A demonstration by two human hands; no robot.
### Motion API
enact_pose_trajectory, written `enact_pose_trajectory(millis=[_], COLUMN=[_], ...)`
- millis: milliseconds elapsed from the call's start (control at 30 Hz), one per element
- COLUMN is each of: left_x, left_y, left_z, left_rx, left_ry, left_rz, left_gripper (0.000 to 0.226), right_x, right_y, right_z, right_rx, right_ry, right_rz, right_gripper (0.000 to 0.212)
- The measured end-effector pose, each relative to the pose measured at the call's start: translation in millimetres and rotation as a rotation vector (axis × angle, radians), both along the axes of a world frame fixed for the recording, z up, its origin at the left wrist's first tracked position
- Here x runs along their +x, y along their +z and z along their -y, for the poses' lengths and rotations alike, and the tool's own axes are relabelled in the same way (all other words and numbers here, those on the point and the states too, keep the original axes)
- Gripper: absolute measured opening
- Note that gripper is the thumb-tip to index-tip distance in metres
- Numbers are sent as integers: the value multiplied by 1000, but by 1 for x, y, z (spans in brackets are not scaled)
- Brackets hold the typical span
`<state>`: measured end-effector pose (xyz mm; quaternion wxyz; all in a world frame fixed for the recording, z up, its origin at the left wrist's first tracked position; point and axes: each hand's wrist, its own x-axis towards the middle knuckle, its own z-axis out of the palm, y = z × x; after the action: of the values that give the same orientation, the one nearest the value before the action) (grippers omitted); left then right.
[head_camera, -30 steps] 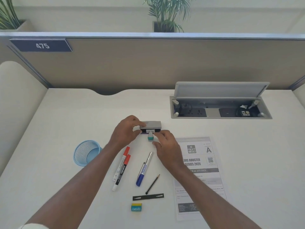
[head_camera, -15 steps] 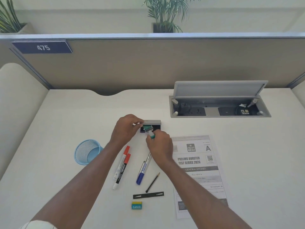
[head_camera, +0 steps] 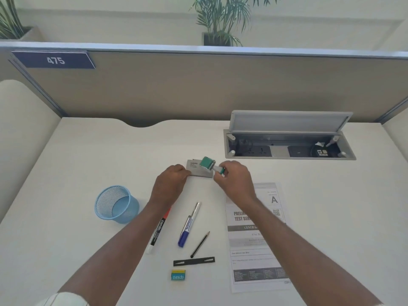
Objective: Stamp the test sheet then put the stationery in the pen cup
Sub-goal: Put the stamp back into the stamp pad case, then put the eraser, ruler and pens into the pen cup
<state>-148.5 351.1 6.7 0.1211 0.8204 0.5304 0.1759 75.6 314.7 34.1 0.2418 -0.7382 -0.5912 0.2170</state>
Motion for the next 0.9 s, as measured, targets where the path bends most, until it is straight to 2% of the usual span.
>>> enact_pose_trajectory(millis=[133, 300, 533, 900], left_x=[-1, -1, 2, 5], left_y=[-1, -3, -2, -1], left_z=[0, 0, 4, 9], left_rx=[-2, 0, -27, -37], left_ry=[35, 46, 75, 86], left_rz=[48, 54, 48, 68], left_gripper=[21, 20, 21, 21], right_x=[-8, -12, -9, 25], right_y=[-2, -6, -8, -14], right_z=[-25, -37, -33, 6], right_rx=[-32, -100, -125, -113], right_ry=[90, 163, 160, 82], right_rz=[47, 97, 102, 37], right_gripper=[22, 20, 25, 46])
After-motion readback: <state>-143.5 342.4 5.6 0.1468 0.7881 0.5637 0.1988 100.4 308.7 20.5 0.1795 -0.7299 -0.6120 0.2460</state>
